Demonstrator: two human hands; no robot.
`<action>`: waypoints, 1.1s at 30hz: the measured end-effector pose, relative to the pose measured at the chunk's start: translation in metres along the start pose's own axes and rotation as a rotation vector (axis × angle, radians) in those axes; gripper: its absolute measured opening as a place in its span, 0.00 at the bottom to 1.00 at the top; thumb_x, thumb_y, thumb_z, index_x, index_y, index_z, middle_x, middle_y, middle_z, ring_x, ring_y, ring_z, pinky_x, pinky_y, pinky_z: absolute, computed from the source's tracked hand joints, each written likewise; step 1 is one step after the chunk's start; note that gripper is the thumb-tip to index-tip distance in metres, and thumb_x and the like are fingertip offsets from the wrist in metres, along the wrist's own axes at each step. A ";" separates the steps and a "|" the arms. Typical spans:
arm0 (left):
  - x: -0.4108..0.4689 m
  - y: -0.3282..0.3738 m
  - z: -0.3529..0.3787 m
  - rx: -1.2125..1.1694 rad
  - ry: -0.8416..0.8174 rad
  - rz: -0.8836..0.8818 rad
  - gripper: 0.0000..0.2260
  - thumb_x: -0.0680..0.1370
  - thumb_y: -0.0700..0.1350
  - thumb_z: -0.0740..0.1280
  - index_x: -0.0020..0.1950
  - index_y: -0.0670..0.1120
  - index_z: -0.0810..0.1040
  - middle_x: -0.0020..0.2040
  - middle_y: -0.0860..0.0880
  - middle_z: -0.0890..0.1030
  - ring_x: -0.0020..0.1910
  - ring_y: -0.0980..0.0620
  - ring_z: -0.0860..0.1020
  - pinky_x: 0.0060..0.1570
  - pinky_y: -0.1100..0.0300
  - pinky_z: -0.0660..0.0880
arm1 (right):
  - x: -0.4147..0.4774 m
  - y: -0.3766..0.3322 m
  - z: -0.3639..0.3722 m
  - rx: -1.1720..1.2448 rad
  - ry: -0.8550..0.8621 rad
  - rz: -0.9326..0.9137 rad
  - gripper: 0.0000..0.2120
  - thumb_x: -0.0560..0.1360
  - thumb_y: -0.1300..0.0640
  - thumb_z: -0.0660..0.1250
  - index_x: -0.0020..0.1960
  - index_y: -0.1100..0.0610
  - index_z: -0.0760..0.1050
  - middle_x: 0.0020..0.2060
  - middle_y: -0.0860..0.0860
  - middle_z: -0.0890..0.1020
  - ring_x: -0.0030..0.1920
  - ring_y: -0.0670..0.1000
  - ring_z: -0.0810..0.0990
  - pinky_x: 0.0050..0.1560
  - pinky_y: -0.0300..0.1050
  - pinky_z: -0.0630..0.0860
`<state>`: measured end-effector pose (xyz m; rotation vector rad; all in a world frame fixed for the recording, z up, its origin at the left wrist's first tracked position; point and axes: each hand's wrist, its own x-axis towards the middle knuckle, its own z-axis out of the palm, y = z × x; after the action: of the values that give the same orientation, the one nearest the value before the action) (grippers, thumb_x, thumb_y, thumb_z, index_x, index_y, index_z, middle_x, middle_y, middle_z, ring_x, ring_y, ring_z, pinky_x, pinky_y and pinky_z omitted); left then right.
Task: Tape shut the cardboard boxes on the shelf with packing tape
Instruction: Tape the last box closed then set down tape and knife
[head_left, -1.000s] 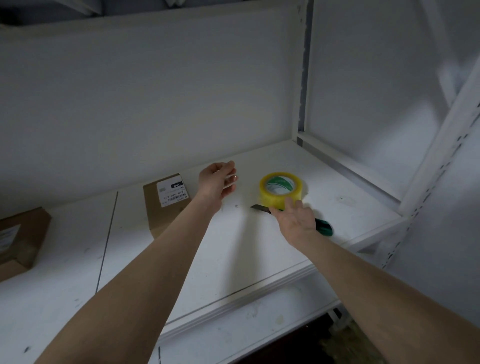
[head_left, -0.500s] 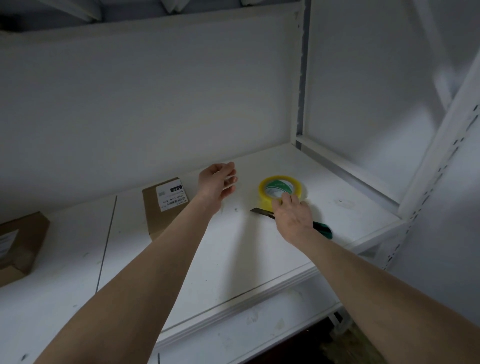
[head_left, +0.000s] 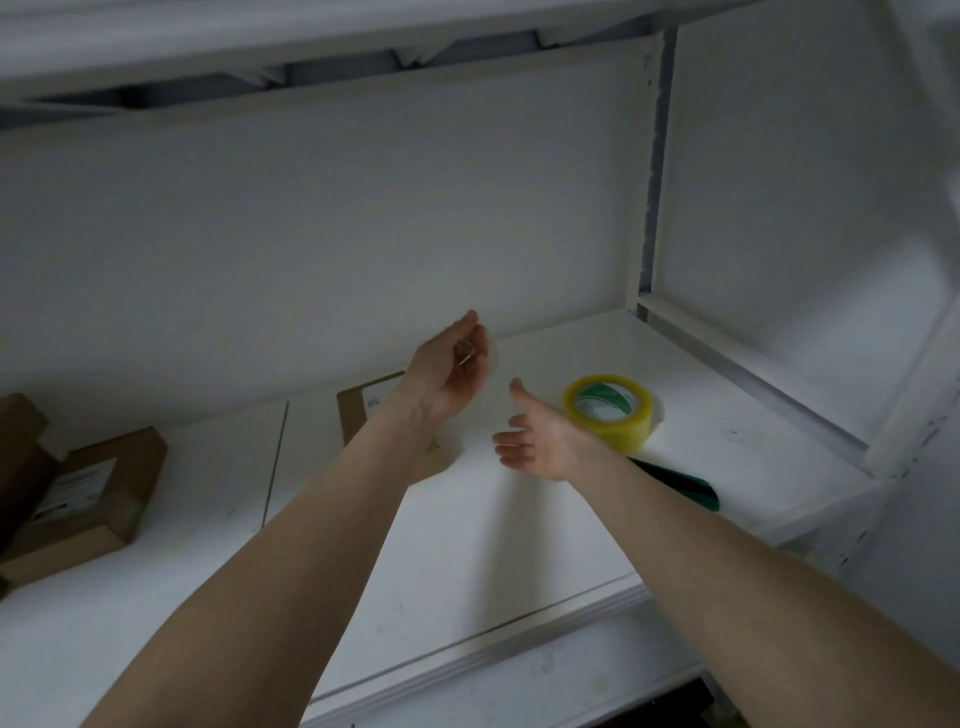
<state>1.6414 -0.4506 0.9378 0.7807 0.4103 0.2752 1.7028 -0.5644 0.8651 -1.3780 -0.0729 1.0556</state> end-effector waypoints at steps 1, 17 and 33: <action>-0.001 0.003 -0.002 -0.035 -0.020 -0.010 0.06 0.76 0.45 0.68 0.40 0.46 0.75 0.35 0.52 0.76 0.29 0.58 0.78 0.23 0.68 0.73 | 0.000 0.001 0.004 0.018 -0.058 0.032 0.36 0.73 0.30 0.61 0.62 0.62 0.68 0.54 0.59 0.81 0.53 0.57 0.81 0.50 0.50 0.79; -0.037 0.046 -0.069 -0.006 0.167 0.162 0.07 0.78 0.42 0.67 0.40 0.44 0.74 0.30 0.50 0.77 0.26 0.58 0.77 0.26 0.68 0.76 | 0.015 -0.017 0.054 0.128 -0.075 0.011 0.06 0.74 0.55 0.72 0.40 0.54 0.78 0.28 0.46 0.81 0.29 0.43 0.75 0.28 0.34 0.66; -0.048 0.024 -0.153 0.743 0.735 0.282 0.05 0.79 0.39 0.65 0.44 0.42 0.72 0.38 0.42 0.81 0.30 0.50 0.78 0.20 0.67 0.68 | 0.050 -0.022 0.084 -0.783 0.309 -0.391 0.10 0.69 0.56 0.75 0.32 0.57 0.79 0.36 0.54 0.86 0.40 0.52 0.84 0.52 0.48 0.81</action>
<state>1.5273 -0.3579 0.8694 1.4682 1.1362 0.7005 1.6933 -0.4659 0.8792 -2.1061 -0.5505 0.4738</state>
